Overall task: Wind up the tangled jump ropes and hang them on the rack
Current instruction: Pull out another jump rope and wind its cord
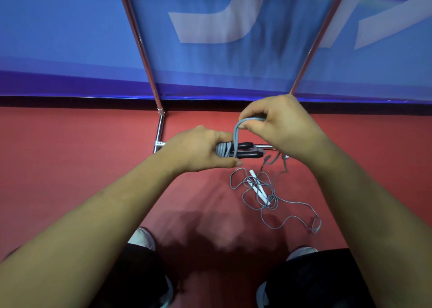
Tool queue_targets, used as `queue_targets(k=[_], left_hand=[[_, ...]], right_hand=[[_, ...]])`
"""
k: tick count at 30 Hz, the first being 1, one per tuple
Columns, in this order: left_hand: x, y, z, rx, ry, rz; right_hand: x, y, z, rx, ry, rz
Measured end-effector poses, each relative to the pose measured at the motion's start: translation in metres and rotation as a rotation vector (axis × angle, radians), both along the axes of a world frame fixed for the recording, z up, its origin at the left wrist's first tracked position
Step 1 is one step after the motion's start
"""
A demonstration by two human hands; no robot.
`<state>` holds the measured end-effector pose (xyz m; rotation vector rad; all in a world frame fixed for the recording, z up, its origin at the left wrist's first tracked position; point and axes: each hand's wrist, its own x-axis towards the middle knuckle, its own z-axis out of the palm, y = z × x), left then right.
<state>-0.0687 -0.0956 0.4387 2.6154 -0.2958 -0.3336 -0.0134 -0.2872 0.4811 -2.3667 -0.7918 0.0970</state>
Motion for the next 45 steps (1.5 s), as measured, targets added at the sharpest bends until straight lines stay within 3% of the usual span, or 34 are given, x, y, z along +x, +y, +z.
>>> queue_targets(k=[6, 9, 12, 16, 19, 24, 27, 32, 36, 40, 42, 45], left_hand=[[-0.006, -0.003, 0.012, -0.39, 0.068, -0.114], [-0.007, -0.003, 0.013, -0.649, 0.116, -0.042], [-0.008, -0.005, 0.01, -0.831, 0.129, 0.043], [-0.003, -0.004, 0.011, -0.972, 0.091, 0.193], [-0.001, 0.001, 0.012, -1.063, 0.073, 0.25], [0.002, 0.004, 0.013, -1.099, 0.075, 0.335], [0.004, 0.008, 0.016, -1.113, 0.067, 0.395], [0.007, 0.01, 0.018, -1.079, 0.05, 0.471], [0.011, 0.018, 0.015, -0.919, 0.001, 0.536], [0.015, 0.024, 0.008, -0.747, -0.057, 0.526], [0.016, 0.028, 0.001, -0.559, -0.09, 0.474], [0.014, 0.027, -0.002, -0.107, -0.092, 0.362]], right_hand=[[0.009, -0.016, 0.008, 0.217, 0.253, -0.089], [0.017, -0.024, 0.004, 0.331, 0.4, -0.094], [0.022, -0.029, -0.007, 0.294, 0.516, -0.081], [0.022, -0.03, -0.016, 0.24, 0.606, -0.004], [0.023, -0.028, -0.017, 0.224, 0.548, 0.002], [0.019, -0.026, -0.014, 0.213, 0.47, -0.044], [0.017, -0.029, -0.011, 0.287, 0.521, -0.061], [0.015, -0.023, -0.011, 0.254, 0.533, -0.062], [0.015, -0.02, -0.01, 0.192, 0.486, -0.075], [0.009, -0.014, -0.012, 0.189, 0.638, -0.013], [0.006, -0.01, -0.008, 0.204, 0.702, -0.028], [0.0, -0.004, -0.002, 0.178, 0.684, 0.022]])
